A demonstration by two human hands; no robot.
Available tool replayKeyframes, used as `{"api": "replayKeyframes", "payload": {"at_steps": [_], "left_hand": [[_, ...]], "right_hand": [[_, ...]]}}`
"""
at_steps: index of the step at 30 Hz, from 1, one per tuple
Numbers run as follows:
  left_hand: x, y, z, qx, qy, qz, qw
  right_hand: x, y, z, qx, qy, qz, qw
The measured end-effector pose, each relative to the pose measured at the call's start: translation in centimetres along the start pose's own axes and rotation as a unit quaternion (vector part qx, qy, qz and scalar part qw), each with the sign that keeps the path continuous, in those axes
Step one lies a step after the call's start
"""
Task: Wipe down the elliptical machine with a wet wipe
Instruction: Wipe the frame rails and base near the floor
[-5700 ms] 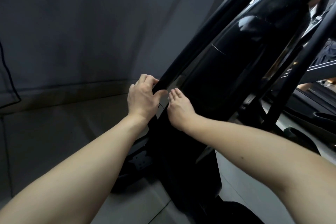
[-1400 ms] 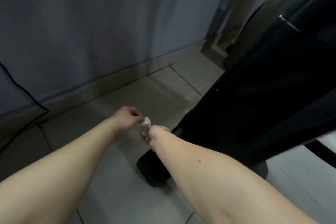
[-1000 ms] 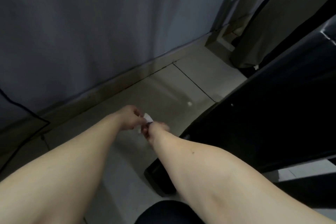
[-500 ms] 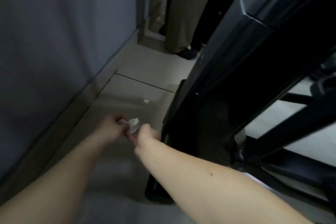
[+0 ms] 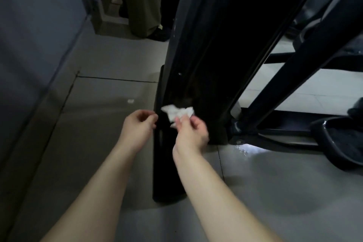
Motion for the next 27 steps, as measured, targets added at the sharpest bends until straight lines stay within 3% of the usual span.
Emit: {"api": "replayKeyframes", "payload": {"at_steps": [3, 5, 10, 16, 22, 27], "left_hand": [[0.0, 0.3, 0.5, -0.02, -0.045, -0.028, 0.998], [-0.2, 0.3, 0.6, -0.011, -0.047, -0.027, 0.998], [1.5, 0.4, 0.4, 0.002, 0.005, -0.04, 0.999], [3.1, 0.5, 2.3, 0.016, 0.04, -0.057, 0.997], [4.3, -1.0, 4.5, 0.057, 0.079, -0.07, 0.993], [4.6, -1.6, 5.1, 0.068, 0.131, -0.059, 0.987]], "right_hand": [[4.3, 0.5, 1.7, 0.012, 0.06, -0.078, 0.995], [3.4, 1.6, 1.6, -0.008, 0.032, -0.086, 0.996], [-4.0, 5.9, -2.0, -0.111, -0.012, 0.059, 0.992], [-2.4, 6.4, -0.3, -0.022, 0.004, -0.009, 1.0], [-5.5, 10.1, -3.3, -0.111, -0.032, 0.036, 0.993], [-4.7, 10.7, -2.6, -0.061, 0.008, 0.029, 0.998]]}}
Point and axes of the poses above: each hand's wrist, its own y-axis towards the middle knuckle, its own z-axis out of the palm, x = y × z, the point moved 9 cm from there along y, towards the middle knuckle, and after that the axes turned 14 degrees about -x, right-handed, at the moved point
